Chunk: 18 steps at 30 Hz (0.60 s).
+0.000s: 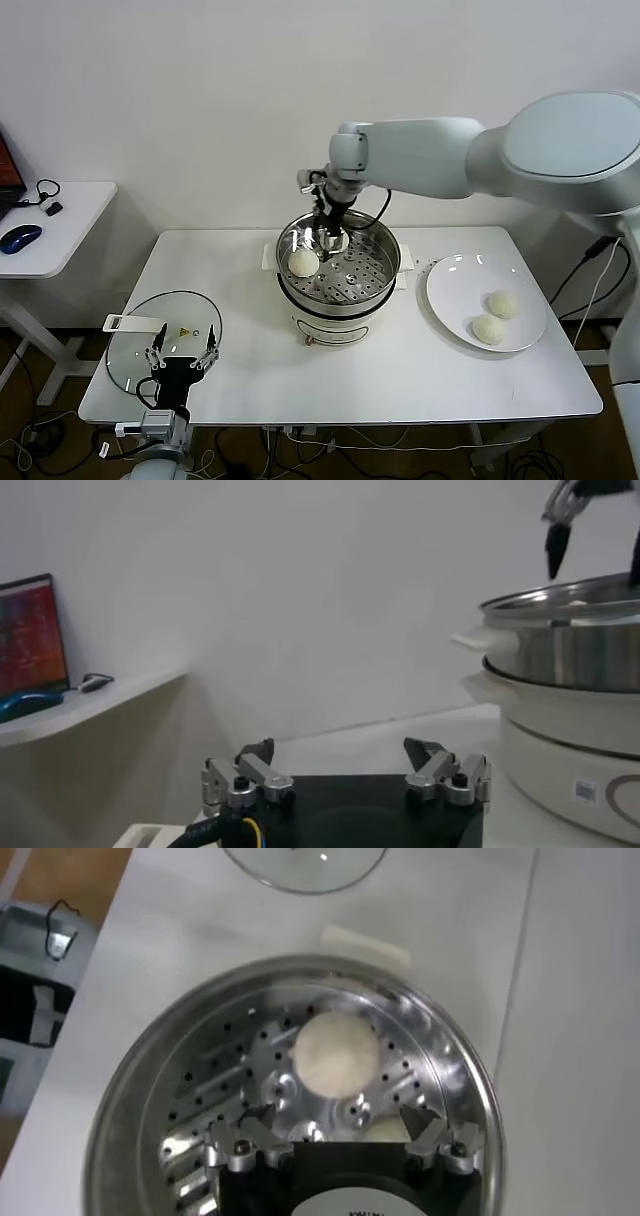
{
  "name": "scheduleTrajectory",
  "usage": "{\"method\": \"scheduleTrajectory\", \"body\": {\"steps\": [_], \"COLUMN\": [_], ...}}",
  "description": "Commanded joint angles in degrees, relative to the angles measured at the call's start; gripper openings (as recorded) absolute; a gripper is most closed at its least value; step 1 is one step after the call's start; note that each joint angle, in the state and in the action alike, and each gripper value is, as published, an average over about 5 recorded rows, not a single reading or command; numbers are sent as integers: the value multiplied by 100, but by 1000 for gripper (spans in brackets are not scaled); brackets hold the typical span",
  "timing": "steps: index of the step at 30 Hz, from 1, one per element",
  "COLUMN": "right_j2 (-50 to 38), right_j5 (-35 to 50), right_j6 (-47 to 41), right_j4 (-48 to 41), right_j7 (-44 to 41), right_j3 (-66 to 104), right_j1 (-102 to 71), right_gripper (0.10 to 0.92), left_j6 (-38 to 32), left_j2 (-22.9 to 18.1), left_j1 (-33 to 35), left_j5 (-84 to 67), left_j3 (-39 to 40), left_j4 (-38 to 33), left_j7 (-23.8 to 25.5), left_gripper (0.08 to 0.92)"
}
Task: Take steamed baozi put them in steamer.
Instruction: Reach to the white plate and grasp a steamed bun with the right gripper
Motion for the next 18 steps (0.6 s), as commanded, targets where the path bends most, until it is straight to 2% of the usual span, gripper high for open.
{"method": "scheduleTrajectory", "body": {"steps": [1,7,18], "right_j2": [-1296,-2086,-3062], "right_j5": [-207,-653,-1419], "right_j6": [413,919,1255], "right_j4": [653,549,656], "right_j7": [-512,-822,-946], "right_j3": [-416,-576,-564], "right_j1": [903,914,470], "right_gripper": [823,823,823], "left_j6": [-6,-16,-1], "left_j2": [-257,-278,-280], "left_j1": [19,4,-29], "left_j5": [64,107,204], "left_j3": [18,-16,-21], "left_j4": [-12,67,157], "left_j7": [-2,-9,-13], "left_gripper": [823,823,823]}}
